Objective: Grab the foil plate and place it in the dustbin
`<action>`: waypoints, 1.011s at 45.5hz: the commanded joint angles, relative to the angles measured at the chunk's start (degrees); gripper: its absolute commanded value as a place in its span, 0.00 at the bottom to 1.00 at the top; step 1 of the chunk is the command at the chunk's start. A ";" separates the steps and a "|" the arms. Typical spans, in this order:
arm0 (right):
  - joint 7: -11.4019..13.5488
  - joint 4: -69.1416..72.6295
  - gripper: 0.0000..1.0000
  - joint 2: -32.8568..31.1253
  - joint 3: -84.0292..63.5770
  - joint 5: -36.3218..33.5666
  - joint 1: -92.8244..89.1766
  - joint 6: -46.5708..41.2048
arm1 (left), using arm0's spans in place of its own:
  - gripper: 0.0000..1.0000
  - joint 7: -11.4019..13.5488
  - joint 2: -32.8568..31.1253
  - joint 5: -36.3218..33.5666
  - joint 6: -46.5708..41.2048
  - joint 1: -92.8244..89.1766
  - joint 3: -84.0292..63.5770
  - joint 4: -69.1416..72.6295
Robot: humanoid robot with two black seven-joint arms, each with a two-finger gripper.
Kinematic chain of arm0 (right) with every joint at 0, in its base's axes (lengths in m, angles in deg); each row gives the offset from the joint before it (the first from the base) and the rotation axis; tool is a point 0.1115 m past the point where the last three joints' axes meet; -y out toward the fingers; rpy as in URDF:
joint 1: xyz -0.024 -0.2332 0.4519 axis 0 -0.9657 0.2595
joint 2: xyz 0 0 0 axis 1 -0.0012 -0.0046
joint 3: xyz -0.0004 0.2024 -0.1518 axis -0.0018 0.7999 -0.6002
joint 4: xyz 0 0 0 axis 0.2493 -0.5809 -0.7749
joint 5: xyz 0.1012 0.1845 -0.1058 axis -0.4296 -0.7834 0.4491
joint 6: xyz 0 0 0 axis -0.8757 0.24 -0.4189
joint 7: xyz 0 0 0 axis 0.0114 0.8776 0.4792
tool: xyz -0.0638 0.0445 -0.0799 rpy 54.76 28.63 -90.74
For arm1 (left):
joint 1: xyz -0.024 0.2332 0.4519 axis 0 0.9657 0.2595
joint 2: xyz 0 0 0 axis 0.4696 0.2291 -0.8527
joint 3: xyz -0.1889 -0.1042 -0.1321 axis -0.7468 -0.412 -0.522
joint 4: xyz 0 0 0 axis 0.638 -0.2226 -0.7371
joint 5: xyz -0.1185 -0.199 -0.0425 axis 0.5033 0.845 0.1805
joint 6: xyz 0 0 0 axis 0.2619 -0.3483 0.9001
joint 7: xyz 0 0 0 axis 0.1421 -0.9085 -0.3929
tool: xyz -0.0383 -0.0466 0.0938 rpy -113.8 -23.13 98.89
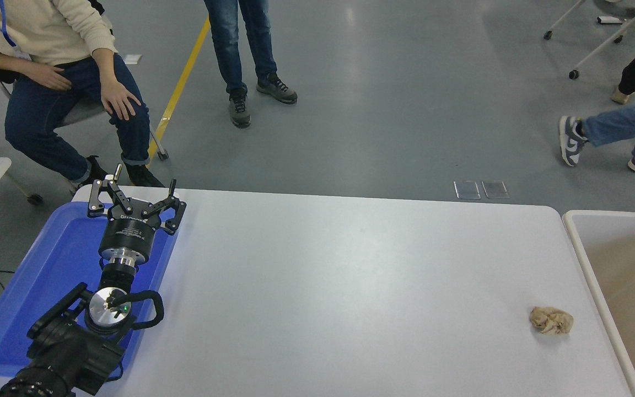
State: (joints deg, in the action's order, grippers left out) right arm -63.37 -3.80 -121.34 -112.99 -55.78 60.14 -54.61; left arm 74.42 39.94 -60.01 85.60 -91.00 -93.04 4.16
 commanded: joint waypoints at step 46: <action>2.52 -18.24 0.00 18.29 4.02 -12.72 -27.53 29.35 | 1.00 0.08 0.03 0.04 0.01 0.00 0.00 -0.01</action>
State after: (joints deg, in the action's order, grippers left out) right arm -61.12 -21.43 -103.94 -109.01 -67.83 33.43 -26.98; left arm 74.42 39.95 -59.99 85.62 -91.00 -93.04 4.18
